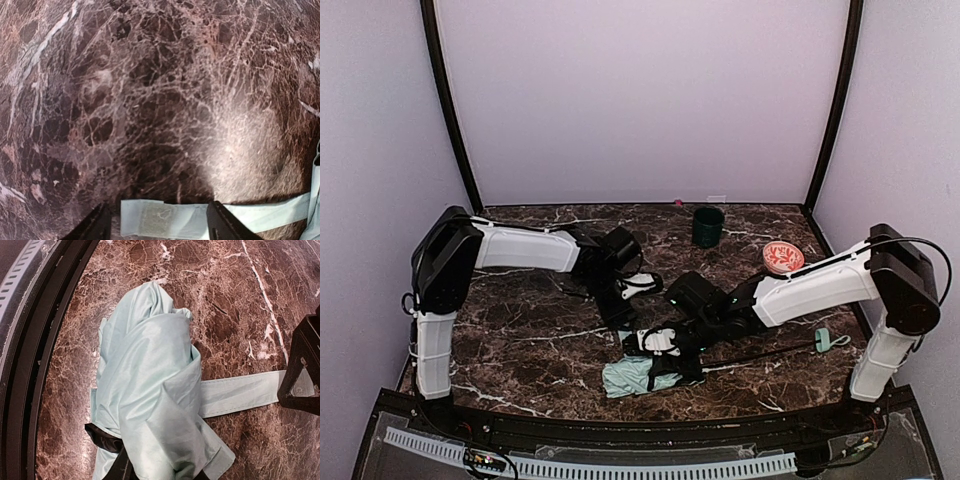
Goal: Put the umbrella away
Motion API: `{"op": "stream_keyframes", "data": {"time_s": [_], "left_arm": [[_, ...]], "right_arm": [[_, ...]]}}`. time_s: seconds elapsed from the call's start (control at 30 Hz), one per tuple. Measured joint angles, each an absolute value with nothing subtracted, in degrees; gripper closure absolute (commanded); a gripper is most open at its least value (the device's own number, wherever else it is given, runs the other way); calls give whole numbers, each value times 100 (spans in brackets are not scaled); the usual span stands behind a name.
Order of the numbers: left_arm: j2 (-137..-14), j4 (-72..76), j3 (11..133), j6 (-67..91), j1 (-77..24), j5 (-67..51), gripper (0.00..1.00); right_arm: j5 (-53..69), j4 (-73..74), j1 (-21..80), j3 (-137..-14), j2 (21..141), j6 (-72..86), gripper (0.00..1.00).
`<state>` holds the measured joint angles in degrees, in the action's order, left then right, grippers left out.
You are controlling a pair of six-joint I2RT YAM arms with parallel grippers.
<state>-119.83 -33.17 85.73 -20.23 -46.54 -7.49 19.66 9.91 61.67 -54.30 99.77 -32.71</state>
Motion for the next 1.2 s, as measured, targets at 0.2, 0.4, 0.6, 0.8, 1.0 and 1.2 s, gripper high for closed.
{"op": "stream_keyframes", "data": {"time_s": [0.2,0.4,0.6,0.8,1.0,1.2], "left_arm": [[-11878,-3295,8418,-1815,-4744,-480,36],[-11826,-3341,8355,-1719,-4744,-429,73],[-11799,-3426,8309,-1798,-4757,-701,100],[-11727,-3444,8252,-1702,-4742,-738,100],[-10886,-3186,7856,-1450,-4742,-642,100],[-9306,-2547,7269,-1258,-4805,-1455,100]], "right_arm": [[1964,991,6167,-5430,9977,-3264,100],[1957,991,6169,-5430,9977,-3256,100],[1898,961,6178,-5433,9977,-3247,100],[1883,958,6184,-5433,9977,-3232,100],[1883,913,6060,-5553,10114,-2904,100],[2064,445,5408,-5739,10420,-2287,100]]}}
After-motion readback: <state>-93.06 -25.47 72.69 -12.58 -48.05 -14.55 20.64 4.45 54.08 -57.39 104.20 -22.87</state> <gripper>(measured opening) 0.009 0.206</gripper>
